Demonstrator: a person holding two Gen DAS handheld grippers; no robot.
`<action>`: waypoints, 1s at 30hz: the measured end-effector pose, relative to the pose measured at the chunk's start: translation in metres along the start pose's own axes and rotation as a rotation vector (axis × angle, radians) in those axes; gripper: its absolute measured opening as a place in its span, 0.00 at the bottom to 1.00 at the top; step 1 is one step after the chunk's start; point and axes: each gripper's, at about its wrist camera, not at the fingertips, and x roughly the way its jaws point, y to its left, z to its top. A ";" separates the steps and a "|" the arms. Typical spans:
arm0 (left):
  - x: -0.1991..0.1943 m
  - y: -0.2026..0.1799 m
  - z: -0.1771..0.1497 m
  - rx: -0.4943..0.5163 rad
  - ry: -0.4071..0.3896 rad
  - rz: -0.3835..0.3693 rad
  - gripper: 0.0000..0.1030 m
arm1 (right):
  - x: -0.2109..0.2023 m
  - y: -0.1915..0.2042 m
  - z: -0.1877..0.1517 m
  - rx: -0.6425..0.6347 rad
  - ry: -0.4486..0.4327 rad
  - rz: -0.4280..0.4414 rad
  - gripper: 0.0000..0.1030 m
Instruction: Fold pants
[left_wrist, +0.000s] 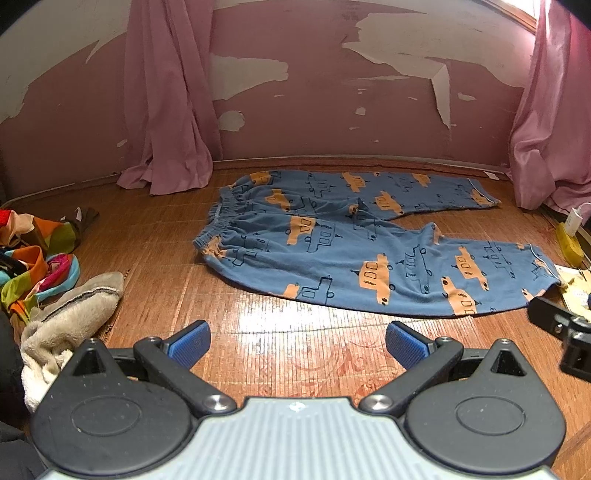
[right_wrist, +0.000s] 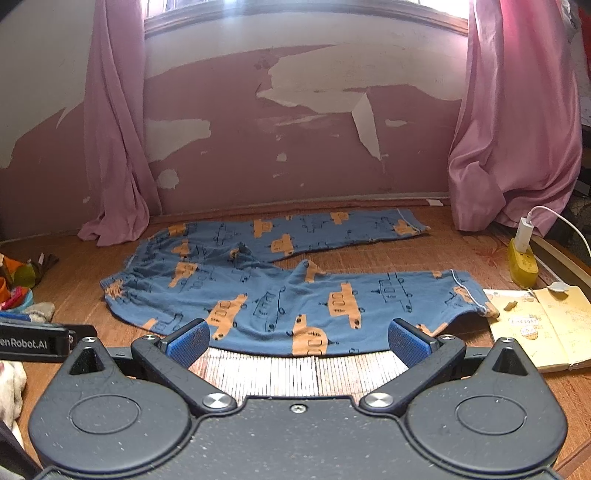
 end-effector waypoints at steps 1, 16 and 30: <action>0.000 0.001 0.001 -0.012 0.007 0.000 1.00 | -0.001 -0.001 0.002 0.005 -0.005 0.000 1.00; -0.036 -0.007 0.066 -0.048 0.066 0.004 1.00 | -0.031 -0.016 0.045 0.071 -0.048 -0.023 1.00; -0.035 -0.046 0.171 0.070 0.395 0.032 1.00 | -0.028 -0.033 0.120 0.046 -0.057 0.020 1.00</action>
